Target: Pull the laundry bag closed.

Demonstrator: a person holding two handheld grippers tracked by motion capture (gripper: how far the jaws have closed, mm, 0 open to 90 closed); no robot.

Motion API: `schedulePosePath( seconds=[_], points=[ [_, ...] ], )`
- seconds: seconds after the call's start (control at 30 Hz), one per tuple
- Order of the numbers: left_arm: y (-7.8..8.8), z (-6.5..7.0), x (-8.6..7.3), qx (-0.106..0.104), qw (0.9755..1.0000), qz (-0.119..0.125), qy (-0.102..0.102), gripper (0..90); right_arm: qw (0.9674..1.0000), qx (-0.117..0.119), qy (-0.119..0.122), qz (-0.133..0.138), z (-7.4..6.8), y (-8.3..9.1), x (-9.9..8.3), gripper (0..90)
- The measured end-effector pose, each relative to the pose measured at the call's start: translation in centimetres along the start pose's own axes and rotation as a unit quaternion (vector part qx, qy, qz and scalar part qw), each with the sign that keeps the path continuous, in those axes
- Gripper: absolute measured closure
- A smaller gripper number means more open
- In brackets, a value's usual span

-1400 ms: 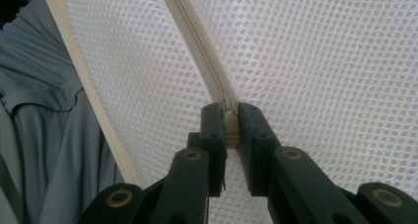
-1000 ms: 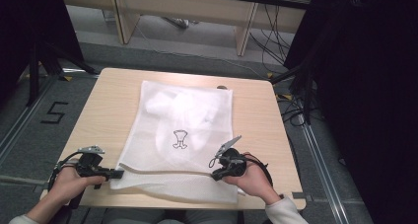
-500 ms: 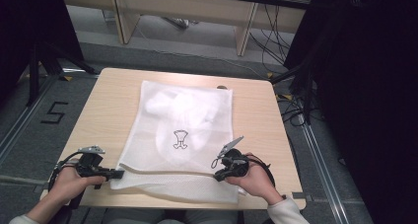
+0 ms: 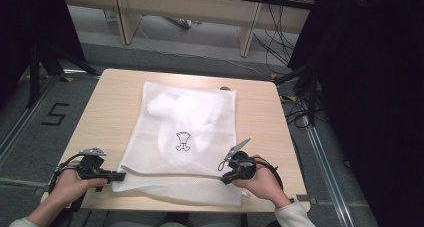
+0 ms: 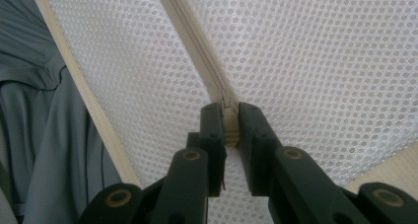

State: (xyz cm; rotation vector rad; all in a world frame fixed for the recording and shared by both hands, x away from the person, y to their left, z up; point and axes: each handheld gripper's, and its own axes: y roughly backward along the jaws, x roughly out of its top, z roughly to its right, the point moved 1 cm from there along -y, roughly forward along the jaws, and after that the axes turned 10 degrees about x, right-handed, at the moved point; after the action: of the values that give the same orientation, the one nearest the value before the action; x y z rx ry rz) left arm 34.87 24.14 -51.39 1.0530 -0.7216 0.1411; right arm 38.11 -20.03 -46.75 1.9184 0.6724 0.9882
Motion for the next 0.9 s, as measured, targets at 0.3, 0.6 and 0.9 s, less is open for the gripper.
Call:
schedulePosePath(
  seconds=[0.3, 0.6, 0.9],
  points=[
    [0.0, 0.0, 0.0, -0.001, 1.0000, 0.001, 0.001, 85.5, 1.0000, 0.001, 0.000, -0.004, 0.1, 0.1, -0.1, 81.7],
    [0.0, 0.0, 0.0, 0.006, 1.0000, -0.003, 0.000, 85.5, 0.9999, -0.004, -0.007, -0.015, 0.3, 0.3, -0.7, 82.1],
    [0.1, -0.3, 0.0, 0.002, 0.9999, -0.012, -0.004, 85.5, 0.9995, -0.010, -0.015, -0.025, 0.8, 0.4, -1.4, 82.1]
  ],
)
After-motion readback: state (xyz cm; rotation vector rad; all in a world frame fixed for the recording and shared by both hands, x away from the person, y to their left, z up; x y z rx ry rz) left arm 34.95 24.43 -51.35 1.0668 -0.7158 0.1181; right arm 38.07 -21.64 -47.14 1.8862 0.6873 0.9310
